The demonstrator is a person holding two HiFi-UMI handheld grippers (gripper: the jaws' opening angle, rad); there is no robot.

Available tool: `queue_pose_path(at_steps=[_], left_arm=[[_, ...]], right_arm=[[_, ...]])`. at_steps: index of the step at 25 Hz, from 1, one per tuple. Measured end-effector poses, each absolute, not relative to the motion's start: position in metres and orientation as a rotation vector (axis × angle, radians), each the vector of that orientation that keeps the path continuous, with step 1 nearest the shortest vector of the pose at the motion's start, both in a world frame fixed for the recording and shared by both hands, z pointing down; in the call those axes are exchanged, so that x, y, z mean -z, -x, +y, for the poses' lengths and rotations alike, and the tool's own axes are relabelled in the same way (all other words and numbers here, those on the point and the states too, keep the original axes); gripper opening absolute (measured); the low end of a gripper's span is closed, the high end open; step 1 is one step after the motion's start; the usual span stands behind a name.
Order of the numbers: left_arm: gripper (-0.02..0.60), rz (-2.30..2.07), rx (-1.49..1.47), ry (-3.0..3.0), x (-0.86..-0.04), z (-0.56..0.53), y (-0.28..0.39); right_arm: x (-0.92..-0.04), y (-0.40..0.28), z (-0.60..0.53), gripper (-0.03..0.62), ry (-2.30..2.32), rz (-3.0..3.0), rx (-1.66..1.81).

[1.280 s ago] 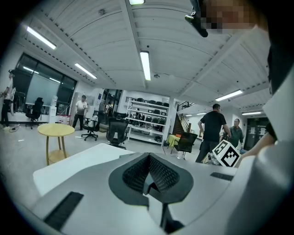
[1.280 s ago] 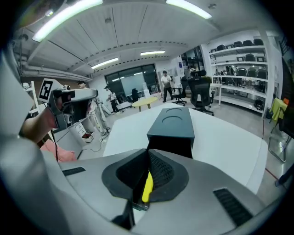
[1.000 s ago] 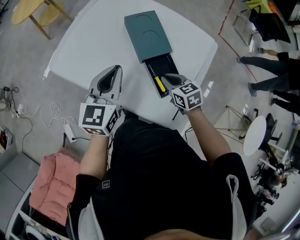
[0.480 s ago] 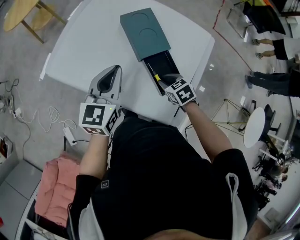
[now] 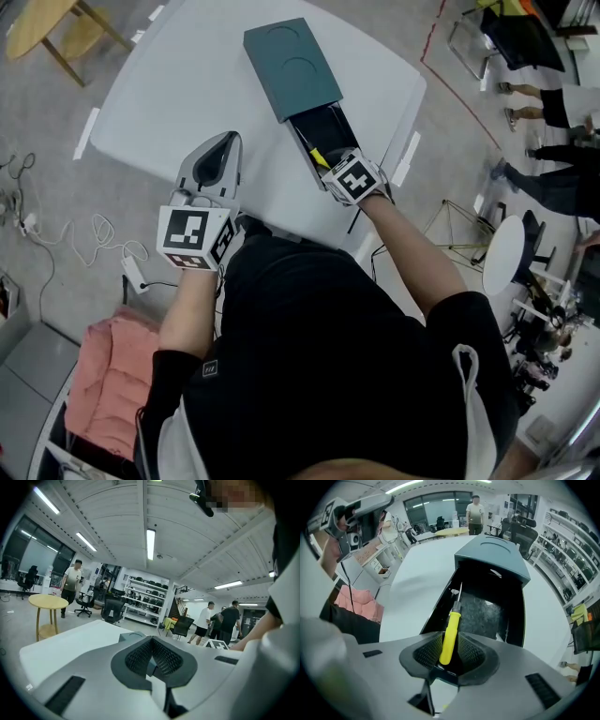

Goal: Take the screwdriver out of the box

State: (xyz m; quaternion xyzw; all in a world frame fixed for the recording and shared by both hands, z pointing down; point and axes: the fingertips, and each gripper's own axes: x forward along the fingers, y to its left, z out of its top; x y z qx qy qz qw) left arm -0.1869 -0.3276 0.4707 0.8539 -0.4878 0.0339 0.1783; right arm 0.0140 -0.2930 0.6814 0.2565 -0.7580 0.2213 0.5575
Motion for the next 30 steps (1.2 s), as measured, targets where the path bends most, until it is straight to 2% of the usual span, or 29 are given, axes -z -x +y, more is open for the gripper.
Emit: queue_pose_path(at_steps=[12,22,30], left_arm=[[0.008,-1.365,-0.095,-2.419,-0.472,-0.319,0.189],[0.008,-1.364,-0.126,-2.469,-0.460,-0.304,0.185],[0.008,-1.399,-0.140,-2.486,-0.431,-0.285,0.142]], right_arm=[[-0.685,-0.017,-0.293,0.084,-0.626,-1.739,-0.444],[-0.649,-0.037,-0.305,0.080,-0.749,-1.790,-0.391],[-0.600,-0.063,-0.290,0.080,-0.794,-1.945,-0.357]])
